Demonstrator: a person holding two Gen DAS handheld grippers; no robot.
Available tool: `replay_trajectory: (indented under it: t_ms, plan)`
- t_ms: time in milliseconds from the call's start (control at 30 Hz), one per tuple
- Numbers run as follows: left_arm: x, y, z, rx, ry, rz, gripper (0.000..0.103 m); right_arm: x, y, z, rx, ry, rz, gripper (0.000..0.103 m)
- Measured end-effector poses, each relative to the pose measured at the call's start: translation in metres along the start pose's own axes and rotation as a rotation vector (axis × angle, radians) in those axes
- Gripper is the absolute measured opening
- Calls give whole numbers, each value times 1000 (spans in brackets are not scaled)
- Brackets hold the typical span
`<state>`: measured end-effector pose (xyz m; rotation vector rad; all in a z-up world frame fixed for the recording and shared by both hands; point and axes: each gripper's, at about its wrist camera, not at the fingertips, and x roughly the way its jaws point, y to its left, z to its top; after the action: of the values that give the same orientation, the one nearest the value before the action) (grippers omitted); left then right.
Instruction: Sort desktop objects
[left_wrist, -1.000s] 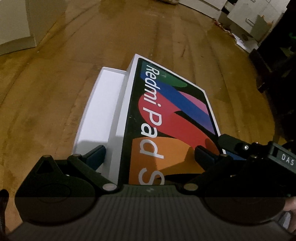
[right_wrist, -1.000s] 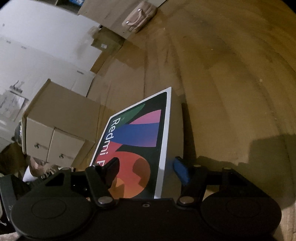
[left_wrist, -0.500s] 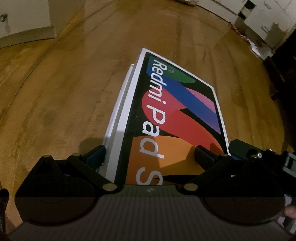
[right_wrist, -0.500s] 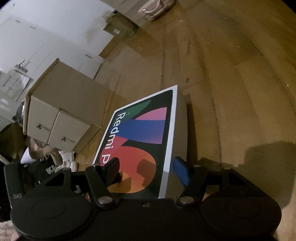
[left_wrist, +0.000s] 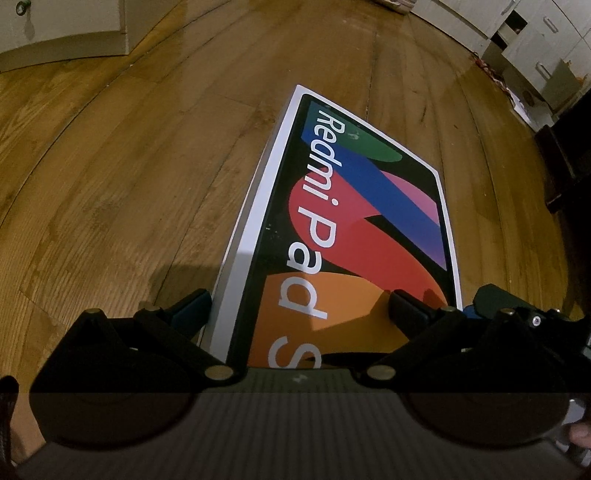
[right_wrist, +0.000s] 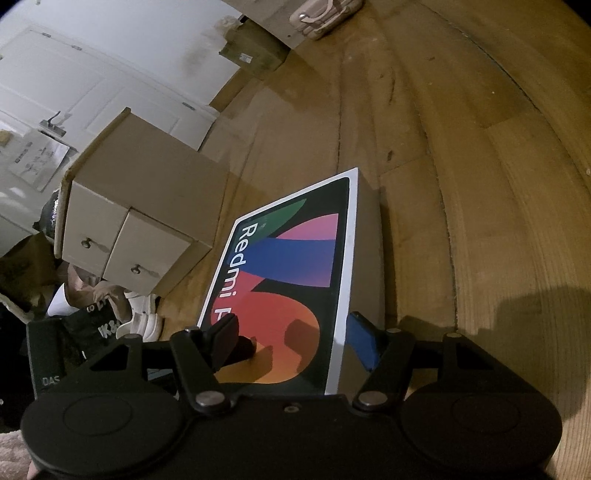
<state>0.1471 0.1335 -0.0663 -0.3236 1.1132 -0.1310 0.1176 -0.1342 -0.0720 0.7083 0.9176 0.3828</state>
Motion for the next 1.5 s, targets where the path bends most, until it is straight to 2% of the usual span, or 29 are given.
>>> replay_trajectory:
  t_ms: [67, 167, 300, 433, 500, 600, 700, 767, 833, 933, 1033, 1200, 1333, 1433, 1500]
  plan:
    - [-1, 0, 0, -5, 8, 4, 103, -1, 1, 0, 2, -2, 26, 70]
    - [-3, -4, -1, 4, 6, 23, 103, 3, 3, 1, 46, 9, 147, 66]
    - [-2, -3, -3, 15, -7, 14, 103, 1, 15, 3, -18, -18, 73, 66]
    - [-1, 8, -2, -34, 8, -9, 103, -11, -4, 7, 51, -76, -25, 69]
    - [-2, 9, -2, -33, 7, -2, 103, -8, -19, 4, 98, -63, -43, 69]
    - [-5, 9, -2, -18, -2, 24, 103, 2, -33, -4, 162, -26, -60, 69]
    - [-6, 13, -2, -25, -1, 20, 103, 13, -26, -5, 139, -2, -65, 69]
    - [-6, 16, -2, -36, 3, 12, 103, 21, -19, -7, 127, 10, -38, 69]
    - [-5, 16, -2, -31, 8, 30, 103, 27, -13, -10, 110, 16, -31, 73]
    - [-3, 14, -3, -2, 20, 62, 103, 32, -8, -12, 91, 25, -41, 73]
    - [0, 13, -4, -3, 36, 34, 103, 32, -4, -12, 75, 23, -50, 73]
    - [1, 2, -6, 31, 41, 36, 103, 32, -4, -10, 65, 23, -43, 73]
    - [2, 5, -5, 14, 41, 29, 103, 32, -6, -9, 68, 27, -56, 73]
    - [5, 10, 3, -12, 56, 24, 103, 37, -13, -7, 96, 39, -79, 73]
    - [5, 13, 14, 6, 55, 15, 103, 44, -17, -2, 98, 55, -88, 73]
